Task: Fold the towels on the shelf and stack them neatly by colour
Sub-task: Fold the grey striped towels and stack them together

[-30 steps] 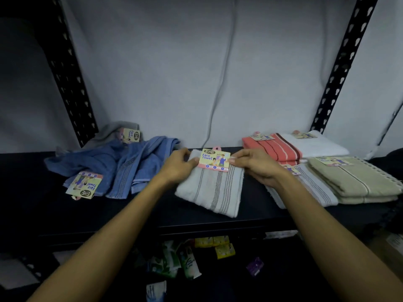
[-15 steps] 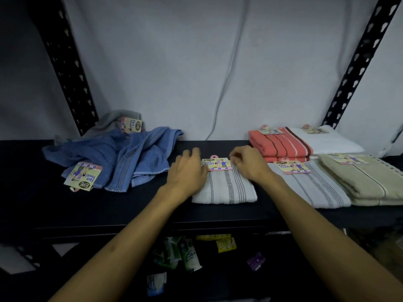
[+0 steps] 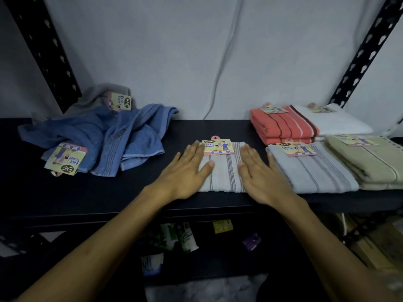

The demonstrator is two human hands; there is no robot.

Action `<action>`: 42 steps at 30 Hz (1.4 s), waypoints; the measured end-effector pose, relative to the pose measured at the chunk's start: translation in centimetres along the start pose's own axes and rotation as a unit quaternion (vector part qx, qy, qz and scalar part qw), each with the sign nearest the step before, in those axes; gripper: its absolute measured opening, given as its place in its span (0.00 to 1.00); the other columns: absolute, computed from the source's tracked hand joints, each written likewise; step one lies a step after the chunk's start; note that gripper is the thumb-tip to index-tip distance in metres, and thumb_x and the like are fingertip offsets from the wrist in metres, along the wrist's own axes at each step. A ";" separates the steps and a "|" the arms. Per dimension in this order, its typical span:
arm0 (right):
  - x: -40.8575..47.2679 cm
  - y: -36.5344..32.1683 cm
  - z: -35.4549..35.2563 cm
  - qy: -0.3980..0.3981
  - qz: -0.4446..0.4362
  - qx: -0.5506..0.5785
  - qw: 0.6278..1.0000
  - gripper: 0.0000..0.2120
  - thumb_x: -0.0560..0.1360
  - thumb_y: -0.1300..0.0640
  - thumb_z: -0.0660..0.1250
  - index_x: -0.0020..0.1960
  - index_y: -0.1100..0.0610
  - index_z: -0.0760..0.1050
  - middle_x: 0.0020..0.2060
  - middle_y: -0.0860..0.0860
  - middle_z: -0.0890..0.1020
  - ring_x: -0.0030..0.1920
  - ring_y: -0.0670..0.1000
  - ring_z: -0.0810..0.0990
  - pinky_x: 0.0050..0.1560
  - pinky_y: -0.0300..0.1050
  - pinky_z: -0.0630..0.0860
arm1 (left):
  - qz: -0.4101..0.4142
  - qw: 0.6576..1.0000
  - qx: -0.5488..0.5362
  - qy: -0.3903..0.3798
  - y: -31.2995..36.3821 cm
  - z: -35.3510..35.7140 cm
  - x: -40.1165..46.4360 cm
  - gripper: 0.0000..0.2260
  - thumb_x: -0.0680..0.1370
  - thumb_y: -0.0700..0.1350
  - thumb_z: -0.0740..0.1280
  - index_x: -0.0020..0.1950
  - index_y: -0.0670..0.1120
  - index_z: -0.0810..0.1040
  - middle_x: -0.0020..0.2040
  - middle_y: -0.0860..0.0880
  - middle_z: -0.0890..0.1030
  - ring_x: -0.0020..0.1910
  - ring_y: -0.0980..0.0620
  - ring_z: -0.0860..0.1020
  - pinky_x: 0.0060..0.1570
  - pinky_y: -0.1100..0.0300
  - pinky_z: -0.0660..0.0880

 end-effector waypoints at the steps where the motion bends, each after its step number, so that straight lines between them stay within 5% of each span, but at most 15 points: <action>1: 0.0 0.3 -0.1 0.001 0.007 -0.014 1.000 0.28 0.85 0.48 0.41 0.82 0.55 0.43 0.82 0.47 0.46 0.80 0.45 0.43 0.79 0.52 0.33 | 0.004 1.000 0.004 0.004 -0.2 0.0 -0.2 0.32 0.84 0.64 0.43 0.83 0.51 0.39 0.83 0.54 0.38 0.81 0.58 0.38 0.80 0.54 0.40; 5: 0.0 -1.1 -2.9 0.092 0.021 -0.114 0.989 0.29 0.84 0.48 0.39 0.81 0.60 0.51 0.81 0.54 0.56 0.81 0.52 0.50 0.77 0.58 0.35 | 0.008 1.000 0.009 0.023 0.0 0.0 -0.6 0.32 0.84 0.64 0.43 0.83 0.50 0.39 0.83 0.54 0.40 0.80 0.59 0.39 0.80 0.54 0.41; 7: 0.3 -3.1 -3.8 0.123 0.010 -0.077 0.989 0.28 0.85 0.47 0.42 0.81 0.58 0.54 0.79 0.54 0.60 0.80 0.53 0.55 0.76 0.60 0.35 | 0.008 1.000 0.009 0.025 -0.1 -0.1 -0.5 0.32 0.84 0.64 0.44 0.83 0.50 0.40 0.83 0.54 0.40 0.81 0.59 0.40 0.80 0.54 0.41; 13: 1.3 -3.1 -0.1 0.035 0.021 0.011 0.999 0.29 0.84 0.41 0.42 0.82 0.50 0.48 0.82 0.50 0.47 0.81 0.51 0.44 0.79 0.56 0.40 | 0.005 0.998 -0.041 0.038 -0.2 -0.8 -0.9 0.27 0.86 0.58 0.46 0.84 0.51 0.47 0.83 0.54 0.45 0.81 0.59 0.45 0.78 0.58 0.42; 19: -1.9 0.0 -0.4 0.041 0.093 0.109 0.989 0.29 0.83 0.39 0.48 0.82 0.46 0.49 0.81 0.54 0.48 0.79 0.59 0.55 0.76 0.56 0.55 | 0.006 0.995 -0.065 0.071 -0.1 -1.6 -1.6 0.26 0.84 0.62 0.51 0.81 0.59 0.58 0.83 0.45 0.55 0.82 0.47 0.50 0.79 0.52 0.48; 23: -4.4 0.6 -0.7 0.071 0.096 0.108 0.987 0.28 0.84 0.41 0.50 0.81 0.48 0.53 0.81 0.57 0.53 0.79 0.59 0.57 0.76 0.55 0.58 | 0.014 0.994 -0.086 0.062 0.1 -1.6 -2.4 0.25 0.82 0.65 0.57 0.78 0.61 0.66 0.80 0.48 0.63 0.81 0.44 0.54 0.78 0.49 0.53; 27: -6.6 0.3 -1.4 0.137 0.093 0.108 0.980 0.25 0.84 0.45 0.53 0.78 0.54 0.64 0.76 0.59 0.64 0.74 0.59 0.65 0.71 0.54 0.64 | 0.064 0.973 -0.159 0.156 1.7 -3.8 -2.6 0.12 0.82 0.55 0.64 0.62 0.55 0.83 0.62 0.57 0.83 0.65 0.55 0.77 0.62 0.65 0.68; 30: -9.5 -0.5 -3.3 0.297 0.127 0.012 0.946 0.21 0.79 0.46 0.58 0.61 0.59 0.77 0.56 0.56 0.79 0.56 0.58 0.74 0.54 0.54 0.69 | 0.014 0.968 -0.184 0.169 1.7 -4.2 -1.4 0.07 0.79 0.51 0.70 0.53 0.53 0.86 0.50 0.55 0.86 0.53 0.55 0.81 0.51 0.62 0.73; 33: -11.7 0.8 -2.8 0.324 0.197 0.093 0.920 0.21 0.78 0.43 0.63 0.59 0.59 0.75 0.53 0.55 0.75 0.54 0.58 0.73 0.52 0.54 0.72 | -0.053 0.983 -0.154 0.081 1.2 -3.3 1.1 0.15 0.75 0.53 0.74 0.58 0.48 0.79 0.53 0.51 0.82 0.53 0.50 0.79 0.54 0.55 0.76; 36: -13.0 2.2 -2.0 0.303 0.238 0.200 0.901 0.24 0.78 0.39 0.65 0.62 0.58 0.71 0.57 0.53 0.71 0.56 0.54 0.73 0.50 0.50 0.73 | -0.035 0.995 -0.084 -0.048 2.4 -2.5 2.4 0.17 0.76 0.51 0.72 0.60 0.43 0.81 0.57 0.46 0.82 0.53 0.47 0.80 0.55 0.52 0.77; 38: -13.7 2.1 -1.8 0.298 0.225 0.277 0.886 0.22 0.79 0.42 0.66 0.64 0.58 0.70 0.59 0.52 0.72 0.54 0.50 0.72 0.50 0.44 0.68 | 0.003 0.994 -0.080 -0.076 3.6 -2.8 2.2 0.14 0.77 0.49 0.72 0.60 0.44 0.82 0.57 0.47 0.82 0.54 0.49 0.80 0.58 0.51 0.77; 42: -15.1 2.4 -2.1 0.310 0.189 0.373 0.854 0.13 0.77 0.51 0.71 0.57 0.54 0.73 0.52 0.49 0.77 0.53 0.48 0.77 0.45 0.36 0.71 | 0.045 0.988 -0.119 -0.090 4.8 -2.8 1.4 0.08 0.77 0.45 0.73 0.53 0.47 0.77 0.53 0.46 0.81 0.46 0.52 0.79 0.47 0.56 0.77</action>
Point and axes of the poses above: each hand's wrist, its own x-axis towards the middle knuckle, its own z-axis out of the palm, y = z × x, the point moved 9 cm from there along x, towards the middle knuckle
